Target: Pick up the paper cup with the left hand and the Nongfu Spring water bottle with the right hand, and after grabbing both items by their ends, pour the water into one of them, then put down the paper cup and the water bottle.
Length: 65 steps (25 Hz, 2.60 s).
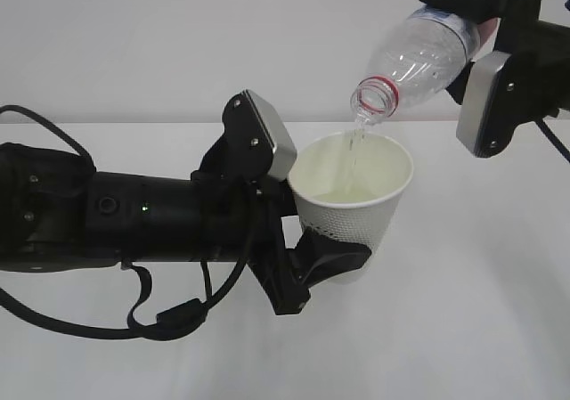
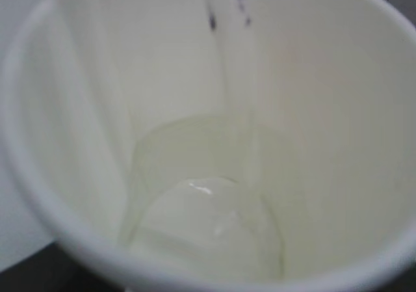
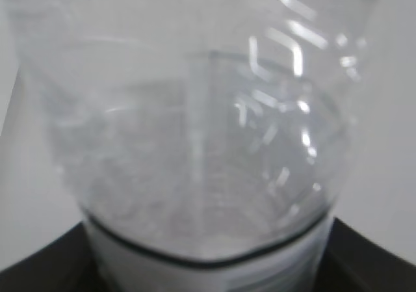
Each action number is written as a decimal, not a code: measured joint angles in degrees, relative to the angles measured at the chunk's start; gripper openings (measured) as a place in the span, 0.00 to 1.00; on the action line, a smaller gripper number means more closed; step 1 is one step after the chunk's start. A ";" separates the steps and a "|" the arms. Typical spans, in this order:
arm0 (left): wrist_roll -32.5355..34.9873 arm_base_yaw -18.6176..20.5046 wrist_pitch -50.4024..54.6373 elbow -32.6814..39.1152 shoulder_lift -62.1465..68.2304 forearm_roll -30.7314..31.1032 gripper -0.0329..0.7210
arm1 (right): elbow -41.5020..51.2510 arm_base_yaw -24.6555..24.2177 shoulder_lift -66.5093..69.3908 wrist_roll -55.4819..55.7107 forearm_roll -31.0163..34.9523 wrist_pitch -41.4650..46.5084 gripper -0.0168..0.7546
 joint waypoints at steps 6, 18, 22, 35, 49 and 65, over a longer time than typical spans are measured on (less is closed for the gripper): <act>0.00 0.00 0.00 0.00 0.00 0.40 0.72 | 0.00 0.00 0.00 0.00 0.09 0.00 0.63; 0.00 0.00 0.00 0.00 0.00 0.87 0.72 | 0.00 0.00 0.00 -0.46 0.21 0.00 0.63; 0.00 0.00 0.00 0.00 0.00 0.97 0.72 | 0.00 0.00 0.00 -0.77 0.21 0.00 0.63; 0.00 0.00 0.00 0.00 0.00 1.09 0.72 | 0.00 0.00 0.00 -1.01 0.21 -0.04 0.63; 0.00 0.00 0.14 0.00 0.00 1.12 0.72 | 0.00 0.00 -0.17 -1.23 0.21 -0.52 0.63; 0.00 0.00 0.39 0.00 0.04 1.21 0.71 | 0.00 0.00 -0.27 -1.60 0.21 -0.81 0.63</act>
